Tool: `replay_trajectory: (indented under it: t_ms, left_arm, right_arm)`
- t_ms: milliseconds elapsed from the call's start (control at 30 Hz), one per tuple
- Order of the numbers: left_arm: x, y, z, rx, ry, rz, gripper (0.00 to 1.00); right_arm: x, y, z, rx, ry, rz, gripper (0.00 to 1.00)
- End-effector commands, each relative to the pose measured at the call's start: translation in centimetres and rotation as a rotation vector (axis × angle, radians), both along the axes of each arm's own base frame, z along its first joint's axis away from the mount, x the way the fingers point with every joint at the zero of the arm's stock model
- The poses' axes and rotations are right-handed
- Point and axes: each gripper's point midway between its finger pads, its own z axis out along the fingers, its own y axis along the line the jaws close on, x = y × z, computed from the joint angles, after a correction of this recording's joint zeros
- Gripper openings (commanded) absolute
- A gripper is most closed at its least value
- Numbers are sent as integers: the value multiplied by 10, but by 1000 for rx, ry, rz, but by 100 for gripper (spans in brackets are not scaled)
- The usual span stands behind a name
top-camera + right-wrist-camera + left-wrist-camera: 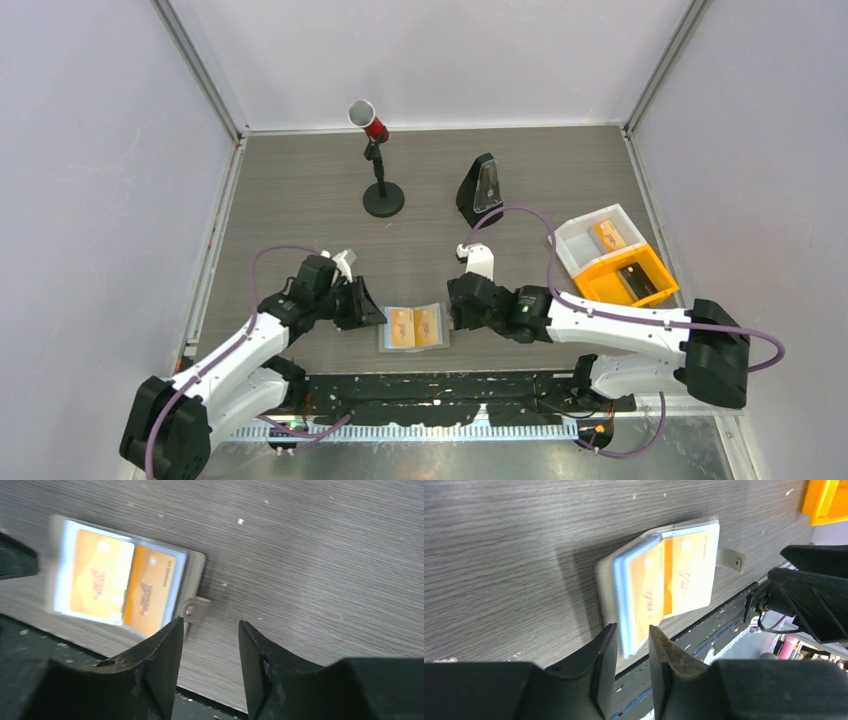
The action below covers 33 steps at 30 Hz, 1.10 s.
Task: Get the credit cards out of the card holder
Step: Remove the credit card from the card holder.
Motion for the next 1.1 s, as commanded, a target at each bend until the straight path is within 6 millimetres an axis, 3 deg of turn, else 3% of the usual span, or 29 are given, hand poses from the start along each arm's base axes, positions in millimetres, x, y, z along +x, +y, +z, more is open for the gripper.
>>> replay_trajectory:
  t_ms: [0, 67, 233, 400, 567, 700, 833, 933, 1067]
  left_arm:
    - [9, -3, 30, -19, -87, 2, 34]
    - [9, -5, 37, -37, -101, 5, 37]
    - [9, -19, 57, -119, -135, -38, 39]
    - [16, -23, 43, -120, -124, -21, 37]
    - [19, -33, 23, -155, -75, -34, 33]
    - [20, -38, 31, -184, -88, -63, 31]
    - [26, -15, 33, -55, -138, 12, 36]
    - [26, 8, 29, 49, -155, 96, 40]
    - [26, 34, 31, 135, -176, 191, 46]
  right_arm:
    - [5, 39, 51, 212, -57, 67, 50]
    - [4, 56, 61, 296, -58, 99, 46]
    - [-2, 84, 61, 373, -15, 157, 42]
    - [-2, 108, 58, 409, 21, 187, 39]
    - [-2, 109, 69, 440, 7, 189, 39]
    - [-1, 100, 74, 448, -18, 168, 40]
    - [-1, 104, 65, 418, 7, 161, 52]
    - [-4, 115, 66, 392, 19, 162, 58]
    - [-4, 131, 62, 337, 16, 139, 73]
